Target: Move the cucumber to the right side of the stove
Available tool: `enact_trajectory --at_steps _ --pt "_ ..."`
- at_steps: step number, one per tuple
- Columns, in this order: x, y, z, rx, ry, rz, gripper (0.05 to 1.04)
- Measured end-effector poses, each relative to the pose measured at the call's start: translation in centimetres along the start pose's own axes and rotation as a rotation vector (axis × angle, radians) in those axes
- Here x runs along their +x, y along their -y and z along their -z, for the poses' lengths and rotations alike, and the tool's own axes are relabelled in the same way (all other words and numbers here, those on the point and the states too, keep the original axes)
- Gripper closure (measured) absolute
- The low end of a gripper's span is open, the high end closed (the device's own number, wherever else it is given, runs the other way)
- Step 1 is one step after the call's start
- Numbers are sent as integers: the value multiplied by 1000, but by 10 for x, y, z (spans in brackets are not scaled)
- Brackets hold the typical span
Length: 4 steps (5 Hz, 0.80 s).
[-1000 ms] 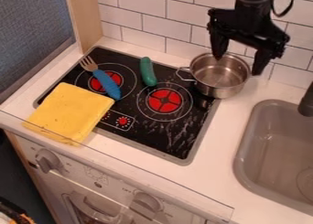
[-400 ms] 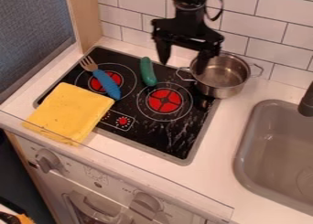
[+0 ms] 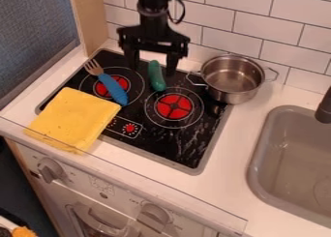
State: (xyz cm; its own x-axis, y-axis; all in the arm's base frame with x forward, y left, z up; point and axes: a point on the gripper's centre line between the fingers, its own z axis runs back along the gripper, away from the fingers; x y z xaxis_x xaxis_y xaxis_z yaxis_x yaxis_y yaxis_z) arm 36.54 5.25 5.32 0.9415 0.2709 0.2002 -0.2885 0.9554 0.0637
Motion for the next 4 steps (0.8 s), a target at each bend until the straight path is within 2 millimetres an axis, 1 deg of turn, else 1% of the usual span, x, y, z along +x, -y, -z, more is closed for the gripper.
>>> enact_trajectory --at_steps 1,2,3,4 --pt "7 -12 11 15 -6 -63 82" --pt "13 -13 28 17 -26 -102 82" --pt "15 -8 41 40 -45 -93 137" --pt "18 0 45 56 -37 -67 419"
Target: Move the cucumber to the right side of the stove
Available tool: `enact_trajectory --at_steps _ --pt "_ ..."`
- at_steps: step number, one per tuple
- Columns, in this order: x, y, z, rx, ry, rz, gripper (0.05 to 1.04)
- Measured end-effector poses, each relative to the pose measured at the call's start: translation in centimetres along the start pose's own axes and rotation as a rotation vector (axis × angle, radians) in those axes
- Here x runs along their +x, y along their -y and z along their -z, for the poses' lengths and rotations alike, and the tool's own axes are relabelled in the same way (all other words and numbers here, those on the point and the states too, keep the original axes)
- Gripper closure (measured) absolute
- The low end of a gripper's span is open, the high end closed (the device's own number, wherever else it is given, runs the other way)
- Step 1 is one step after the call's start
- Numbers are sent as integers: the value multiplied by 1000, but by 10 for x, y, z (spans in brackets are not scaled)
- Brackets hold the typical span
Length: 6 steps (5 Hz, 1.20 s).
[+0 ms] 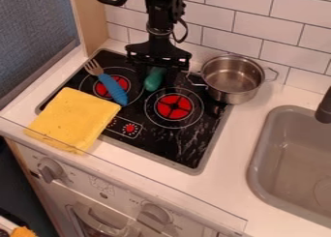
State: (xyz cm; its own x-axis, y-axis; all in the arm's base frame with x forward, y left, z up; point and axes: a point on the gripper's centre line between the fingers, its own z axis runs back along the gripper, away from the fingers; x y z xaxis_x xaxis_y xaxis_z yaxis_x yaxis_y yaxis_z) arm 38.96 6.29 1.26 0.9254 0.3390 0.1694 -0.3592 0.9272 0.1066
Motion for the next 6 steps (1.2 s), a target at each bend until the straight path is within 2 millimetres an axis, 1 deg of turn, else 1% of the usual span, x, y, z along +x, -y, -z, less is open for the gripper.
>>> enact_trajectory --at_steps 1,3,4,5,6 --pt "-2 3 1 16 8 -4 640" --pt "-10 -1 -2 26 12 -19 646" --pt "-18 -5 -4 31 7 -23 646" --pt "-22 -23 -17 40 28 -70 646" --pt "-17 -26 -43 41 91 -78 646"
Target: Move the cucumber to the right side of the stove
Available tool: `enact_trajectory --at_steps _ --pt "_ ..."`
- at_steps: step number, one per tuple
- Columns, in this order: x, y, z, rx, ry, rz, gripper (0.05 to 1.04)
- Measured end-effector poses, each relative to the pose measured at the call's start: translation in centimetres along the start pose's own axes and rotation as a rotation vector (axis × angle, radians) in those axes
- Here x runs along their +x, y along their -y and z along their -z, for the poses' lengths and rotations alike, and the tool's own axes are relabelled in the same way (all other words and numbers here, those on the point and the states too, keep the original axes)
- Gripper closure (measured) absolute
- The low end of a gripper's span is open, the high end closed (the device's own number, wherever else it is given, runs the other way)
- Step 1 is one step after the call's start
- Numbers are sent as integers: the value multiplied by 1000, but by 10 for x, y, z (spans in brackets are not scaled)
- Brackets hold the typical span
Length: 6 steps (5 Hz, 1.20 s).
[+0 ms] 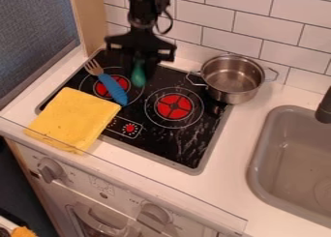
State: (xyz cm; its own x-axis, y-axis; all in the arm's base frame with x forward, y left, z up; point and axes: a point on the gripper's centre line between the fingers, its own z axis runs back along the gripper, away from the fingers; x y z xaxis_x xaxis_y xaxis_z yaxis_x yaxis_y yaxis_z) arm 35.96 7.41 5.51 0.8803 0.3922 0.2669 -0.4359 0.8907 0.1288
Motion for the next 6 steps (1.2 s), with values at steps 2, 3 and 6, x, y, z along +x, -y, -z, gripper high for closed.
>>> enact_trajectory --at_steps 2,3,6 --pt "-32 49 -62 -44 92 72 646" --pt "-59 87 -76 -69 100 137 646" --pt "-106 149 -56 -110 80 265 646"
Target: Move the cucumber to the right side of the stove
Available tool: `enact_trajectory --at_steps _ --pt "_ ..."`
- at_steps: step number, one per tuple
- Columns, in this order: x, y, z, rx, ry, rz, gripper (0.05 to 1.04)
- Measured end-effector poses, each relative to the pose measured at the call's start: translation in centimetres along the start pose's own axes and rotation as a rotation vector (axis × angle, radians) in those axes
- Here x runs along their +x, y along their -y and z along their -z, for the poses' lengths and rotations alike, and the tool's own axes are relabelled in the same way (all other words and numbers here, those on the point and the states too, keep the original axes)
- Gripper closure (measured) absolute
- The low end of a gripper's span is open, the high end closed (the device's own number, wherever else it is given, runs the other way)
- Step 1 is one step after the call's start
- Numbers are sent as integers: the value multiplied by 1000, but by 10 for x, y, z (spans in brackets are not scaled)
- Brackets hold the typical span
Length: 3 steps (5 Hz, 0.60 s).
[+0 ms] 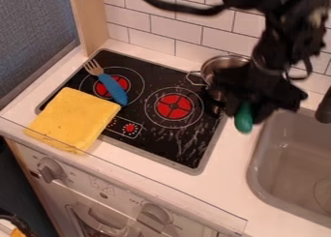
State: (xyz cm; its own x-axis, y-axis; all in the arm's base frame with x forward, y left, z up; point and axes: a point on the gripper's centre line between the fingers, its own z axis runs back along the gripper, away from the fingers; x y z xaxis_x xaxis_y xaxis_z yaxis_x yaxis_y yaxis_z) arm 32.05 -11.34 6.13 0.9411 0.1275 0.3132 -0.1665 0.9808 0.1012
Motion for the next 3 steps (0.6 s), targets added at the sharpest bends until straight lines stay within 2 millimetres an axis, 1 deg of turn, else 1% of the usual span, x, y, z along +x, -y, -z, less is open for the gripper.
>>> enact_trajectory --at_steps 1,2,3 --pt "-5 5 20 17 -49 43 646" --pt "-6 9 31 10 -61 70 646" --pt "-2 4 46 14 -81 60 646"
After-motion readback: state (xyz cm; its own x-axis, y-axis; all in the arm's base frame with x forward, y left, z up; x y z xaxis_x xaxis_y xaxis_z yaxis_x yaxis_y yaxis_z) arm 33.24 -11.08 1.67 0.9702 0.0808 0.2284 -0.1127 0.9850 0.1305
